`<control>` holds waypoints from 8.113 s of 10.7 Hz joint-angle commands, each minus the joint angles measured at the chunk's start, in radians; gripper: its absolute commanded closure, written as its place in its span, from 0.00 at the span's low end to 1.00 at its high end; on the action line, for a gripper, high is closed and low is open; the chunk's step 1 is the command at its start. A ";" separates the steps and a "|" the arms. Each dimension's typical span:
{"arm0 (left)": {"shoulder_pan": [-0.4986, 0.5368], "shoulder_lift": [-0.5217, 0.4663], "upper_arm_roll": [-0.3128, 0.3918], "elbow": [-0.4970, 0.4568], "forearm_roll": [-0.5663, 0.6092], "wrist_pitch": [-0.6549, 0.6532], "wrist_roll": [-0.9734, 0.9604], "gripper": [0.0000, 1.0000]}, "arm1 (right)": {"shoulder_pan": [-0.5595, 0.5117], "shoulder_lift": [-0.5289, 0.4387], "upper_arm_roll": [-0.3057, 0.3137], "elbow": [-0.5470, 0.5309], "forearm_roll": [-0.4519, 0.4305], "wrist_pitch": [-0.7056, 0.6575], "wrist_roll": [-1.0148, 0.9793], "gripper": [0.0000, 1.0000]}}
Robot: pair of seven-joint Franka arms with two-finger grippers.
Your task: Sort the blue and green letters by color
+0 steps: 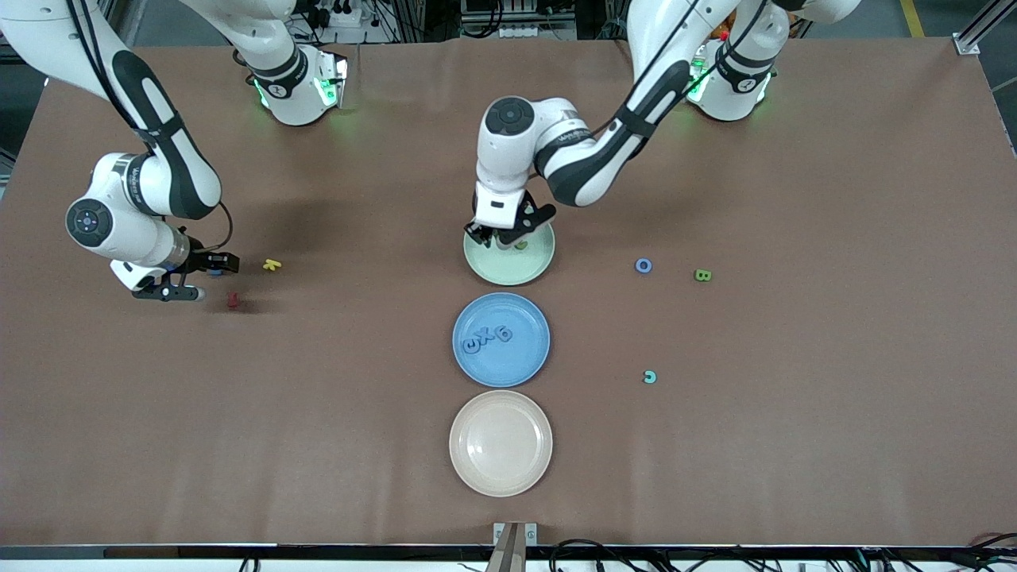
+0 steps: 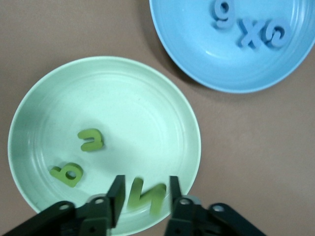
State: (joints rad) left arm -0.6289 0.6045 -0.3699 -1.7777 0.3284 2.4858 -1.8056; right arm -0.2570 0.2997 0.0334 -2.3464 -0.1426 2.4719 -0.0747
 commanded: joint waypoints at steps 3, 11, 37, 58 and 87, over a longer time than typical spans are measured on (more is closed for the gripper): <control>-0.002 -0.014 0.017 -0.006 0.069 -0.087 -0.023 0.00 | -0.042 0.013 -0.009 -0.008 0.000 0.027 -0.062 0.32; 0.299 -0.170 -0.056 -0.253 0.073 -0.159 0.507 0.00 | -0.054 0.047 -0.009 -0.016 0.001 0.078 -0.102 0.99; 0.910 -0.232 -0.064 -0.687 0.360 0.367 1.342 0.81 | 0.745 0.457 0.064 0.906 0.428 -0.044 1.185 0.00; 0.577 -0.238 -0.443 -0.493 0.342 0.219 0.111 0.00 | 0.197 -0.278 0.077 0.817 0.135 -0.884 0.148 0.00; 0.560 -0.621 0.281 0.179 -0.347 -0.932 1.776 0.00 | 0.179 -0.343 0.106 0.816 0.155 -0.867 0.121 0.00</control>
State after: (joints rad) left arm -0.0540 -0.0256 -0.1166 -1.6529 0.0421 1.6072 -0.0949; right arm -0.0871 -0.0348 0.1385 -1.5344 0.0068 1.6072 0.0575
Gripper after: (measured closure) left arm 0.000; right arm 0.000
